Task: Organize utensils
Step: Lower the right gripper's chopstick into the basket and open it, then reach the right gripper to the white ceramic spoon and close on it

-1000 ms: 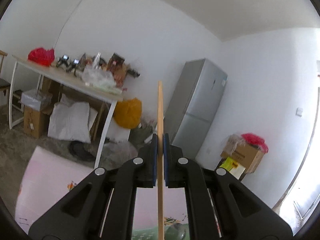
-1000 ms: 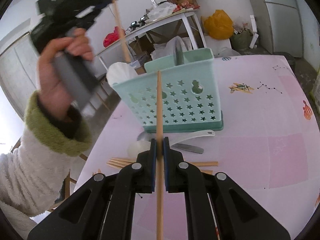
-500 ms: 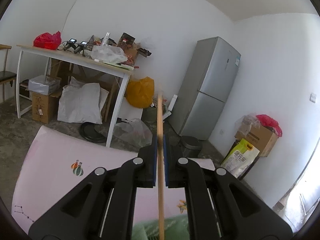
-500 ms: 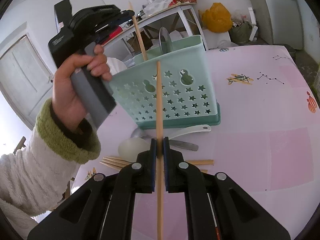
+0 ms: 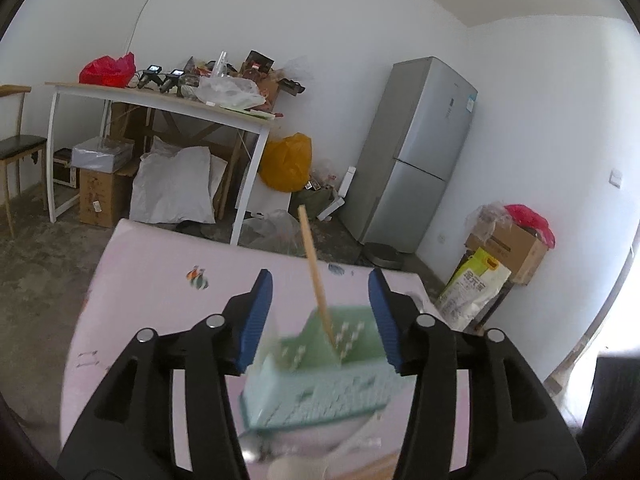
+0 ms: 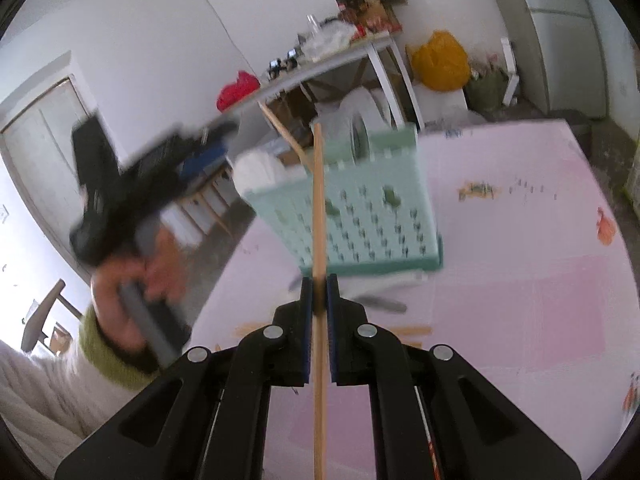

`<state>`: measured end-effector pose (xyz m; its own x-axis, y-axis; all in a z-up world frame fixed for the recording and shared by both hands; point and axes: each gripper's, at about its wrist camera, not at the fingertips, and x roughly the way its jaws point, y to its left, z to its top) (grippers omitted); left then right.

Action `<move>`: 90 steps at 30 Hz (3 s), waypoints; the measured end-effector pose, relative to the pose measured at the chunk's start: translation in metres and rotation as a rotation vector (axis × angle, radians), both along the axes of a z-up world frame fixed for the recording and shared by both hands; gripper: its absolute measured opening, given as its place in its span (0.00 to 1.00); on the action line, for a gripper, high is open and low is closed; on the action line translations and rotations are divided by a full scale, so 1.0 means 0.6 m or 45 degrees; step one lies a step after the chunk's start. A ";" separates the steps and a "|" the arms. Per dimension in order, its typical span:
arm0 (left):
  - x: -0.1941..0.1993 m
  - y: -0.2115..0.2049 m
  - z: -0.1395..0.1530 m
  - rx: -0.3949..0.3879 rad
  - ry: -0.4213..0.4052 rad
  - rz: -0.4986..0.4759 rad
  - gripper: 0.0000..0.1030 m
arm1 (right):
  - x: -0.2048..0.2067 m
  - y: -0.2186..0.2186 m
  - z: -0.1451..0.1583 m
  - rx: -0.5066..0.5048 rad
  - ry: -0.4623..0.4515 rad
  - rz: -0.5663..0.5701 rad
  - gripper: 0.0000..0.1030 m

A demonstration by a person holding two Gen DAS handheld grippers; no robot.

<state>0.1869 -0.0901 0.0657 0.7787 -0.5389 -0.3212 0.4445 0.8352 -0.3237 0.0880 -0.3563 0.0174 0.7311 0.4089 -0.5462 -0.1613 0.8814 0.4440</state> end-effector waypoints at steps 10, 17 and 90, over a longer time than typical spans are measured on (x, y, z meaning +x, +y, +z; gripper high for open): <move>-0.088 0.078 -0.051 0.125 0.067 0.039 0.53 | 0.061 0.000 0.132 -0.015 -0.352 -0.065 0.07; -0.106 0.109 -0.072 0.167 0.086 0.057 0.64 | 0.152 0.011 0.194 -0.048 -0.516 -0.157 0.07; -0.038 0.073 -0.132 0.412 0.485 0.003 0.76 | -0.014 0.114 -0.093 -0.450 0.205 -0.073 0.66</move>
<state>0.1642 -0.0461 -0.0137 0.5746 -0.3630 -0.7335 0.3432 0.9205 -0.1867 0.0794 -0.2881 -0.0383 0.6407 0.1356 -0.7558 -0.0600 0.9901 0.1267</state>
